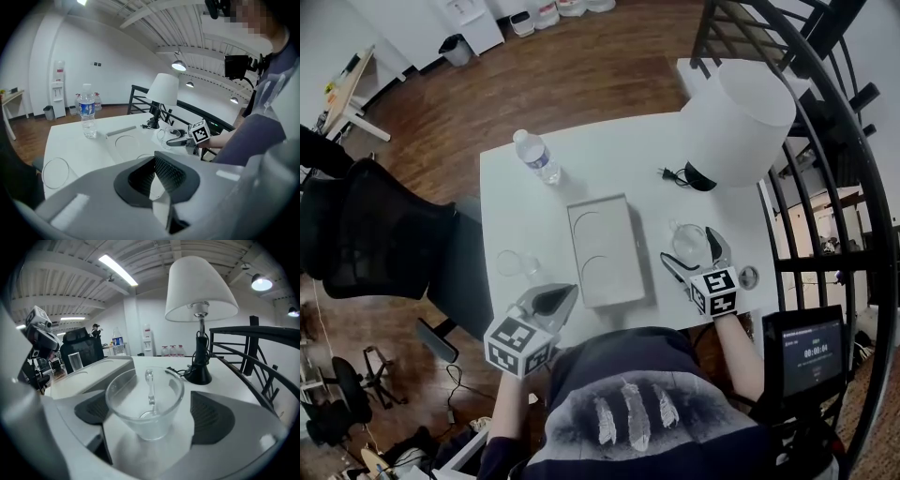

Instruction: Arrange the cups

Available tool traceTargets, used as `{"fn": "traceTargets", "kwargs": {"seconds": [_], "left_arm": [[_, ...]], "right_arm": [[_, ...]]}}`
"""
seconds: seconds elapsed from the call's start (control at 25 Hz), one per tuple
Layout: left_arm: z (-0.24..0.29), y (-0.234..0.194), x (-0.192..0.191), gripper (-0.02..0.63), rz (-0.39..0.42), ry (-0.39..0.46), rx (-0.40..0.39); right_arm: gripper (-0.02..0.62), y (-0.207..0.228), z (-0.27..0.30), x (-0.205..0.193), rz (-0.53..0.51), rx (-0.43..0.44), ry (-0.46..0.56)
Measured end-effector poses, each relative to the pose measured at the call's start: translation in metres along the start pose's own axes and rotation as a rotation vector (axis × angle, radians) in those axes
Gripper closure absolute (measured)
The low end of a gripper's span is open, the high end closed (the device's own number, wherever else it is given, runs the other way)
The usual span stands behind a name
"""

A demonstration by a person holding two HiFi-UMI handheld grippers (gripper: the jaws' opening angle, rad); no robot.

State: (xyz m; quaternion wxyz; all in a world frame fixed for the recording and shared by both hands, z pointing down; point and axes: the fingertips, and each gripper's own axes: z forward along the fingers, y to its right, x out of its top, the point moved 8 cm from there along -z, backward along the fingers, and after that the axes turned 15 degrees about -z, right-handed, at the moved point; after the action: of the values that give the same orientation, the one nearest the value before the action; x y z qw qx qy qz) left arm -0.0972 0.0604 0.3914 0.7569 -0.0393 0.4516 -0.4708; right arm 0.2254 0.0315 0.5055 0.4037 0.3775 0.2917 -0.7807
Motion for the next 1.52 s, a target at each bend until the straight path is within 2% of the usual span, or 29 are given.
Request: {"fn": "traceTargets", "kwargs": {"seconds": [0.4, 0.44, 0.6, 0.92, 1.2, 1.52], "left_arm": [[0.011, 0.003, -0.006, 0.591, 0.001, -0.026, 0.004], [0.013, 0.004, -0.007, 0.592, 0.0, -0.027, 0.004], [0.014, 0.003, -0.009, 0.592, -0.004, -0.033, 0.007], [0.01, 0.0, -0.014, 0.592, -0.006, -0.025, 0.029], [0.006, -0.002, -0.015, 0.591, -0.011, -0.016, 0.03], [0.003, -0.004, -0.016, 0.591, -0.01, -0.009, 0.032]], "right_arm": [[0.074, 0.008, 0.011, -0.008, -0.046, 0.053, -0.018], [0.083, 0.007, 0.012, -0.008, -0.057, 0.065, -0.025], [0.207, 0.0, 0.015, -0.007, -0.101, 0.089, -0.055], [0.213, 0.004, 0.019, -0.008, -0.147, 0.118, -0.055], [0.215, 0.011, 0.024, -0.003, -0.121, 0.119, -0.054], [0.216, 0.016, 0.014, 0.021, -0.097, 0.129, 0.021]]}}
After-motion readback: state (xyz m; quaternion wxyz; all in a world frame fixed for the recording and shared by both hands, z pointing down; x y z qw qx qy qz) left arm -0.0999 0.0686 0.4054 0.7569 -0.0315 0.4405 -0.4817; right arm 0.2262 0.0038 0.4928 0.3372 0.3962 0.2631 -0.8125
